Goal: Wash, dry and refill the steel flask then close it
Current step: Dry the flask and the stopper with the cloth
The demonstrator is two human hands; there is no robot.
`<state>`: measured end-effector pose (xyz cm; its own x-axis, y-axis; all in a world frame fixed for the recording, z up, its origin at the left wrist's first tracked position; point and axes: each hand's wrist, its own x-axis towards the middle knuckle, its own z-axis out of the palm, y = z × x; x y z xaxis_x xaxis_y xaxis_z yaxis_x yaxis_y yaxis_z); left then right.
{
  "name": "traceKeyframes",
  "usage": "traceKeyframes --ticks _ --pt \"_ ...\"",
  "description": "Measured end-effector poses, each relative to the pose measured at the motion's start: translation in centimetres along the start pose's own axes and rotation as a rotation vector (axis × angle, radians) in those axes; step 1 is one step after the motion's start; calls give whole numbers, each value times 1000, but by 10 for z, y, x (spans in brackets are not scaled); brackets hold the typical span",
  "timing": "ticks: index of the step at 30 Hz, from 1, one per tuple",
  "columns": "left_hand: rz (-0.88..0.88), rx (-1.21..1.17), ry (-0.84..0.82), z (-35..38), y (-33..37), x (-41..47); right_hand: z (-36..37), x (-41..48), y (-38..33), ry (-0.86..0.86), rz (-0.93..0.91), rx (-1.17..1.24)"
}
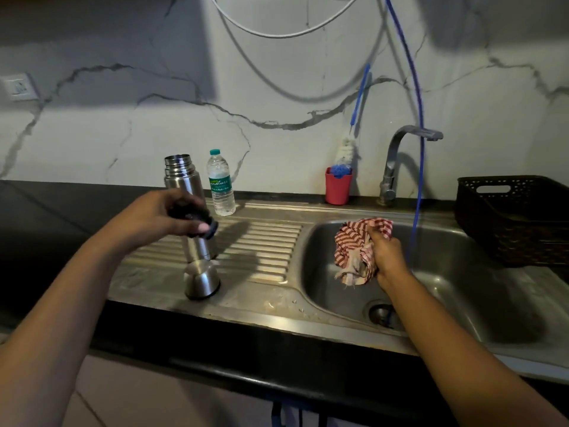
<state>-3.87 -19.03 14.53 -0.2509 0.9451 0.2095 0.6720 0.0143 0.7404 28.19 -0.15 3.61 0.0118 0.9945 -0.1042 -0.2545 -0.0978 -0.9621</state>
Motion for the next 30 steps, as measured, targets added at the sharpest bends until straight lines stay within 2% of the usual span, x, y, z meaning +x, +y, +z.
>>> traceKeyframes --ticks 2,4,5,6,7,9,10,11,14,17,19,22,24,27,30 --pt "73 -297 -84 49 36 21 -16 8 -17 65 -35 31" --pt "41 -663 -125 98 60 41 -22 11 -29 58 -38 47" --pt "-3 -775 -164 129 70 52 -29 14 -35 70 -51 57" --pt "-24 -758 -200 164 74 66 -38 20 -41 93 -69 71" --pt "-12 -550 -230 193 76 75 -47 22 -47 118 -83 71" --pt "24 130 -245 247 72 100 -68 30 -56 151 -131 -17" --pt "64 336 -215 265 67 106 -78 33 -58 154 -161 -96" --pt "64 353 -221 276 60 110 -84 34 -58 146 -191 -187" --pt "-57 -19 -278 295 49 114 -97 41 -48 93 -248 -392" --pt "-305 -503 -314 300 51 109 -98 41 -38 50 -205 -440" --pt "-426 -692 -315 300 55 108 -93 39 -34 0 -221 -496" --pt "-503 -862 -339 303 62 109 -80 29 -29 -112 -265 -554" --pt "-501 -927 -345 309 65 108 -73 23 -21 -250 -262 -583" --pt "-468 -1008 -297 314 66 105 -67 20 -10 -468 -226 -483" --pt "-421 -1030 -306 312 67 104 -72 32 -5 -532 -197 -446"
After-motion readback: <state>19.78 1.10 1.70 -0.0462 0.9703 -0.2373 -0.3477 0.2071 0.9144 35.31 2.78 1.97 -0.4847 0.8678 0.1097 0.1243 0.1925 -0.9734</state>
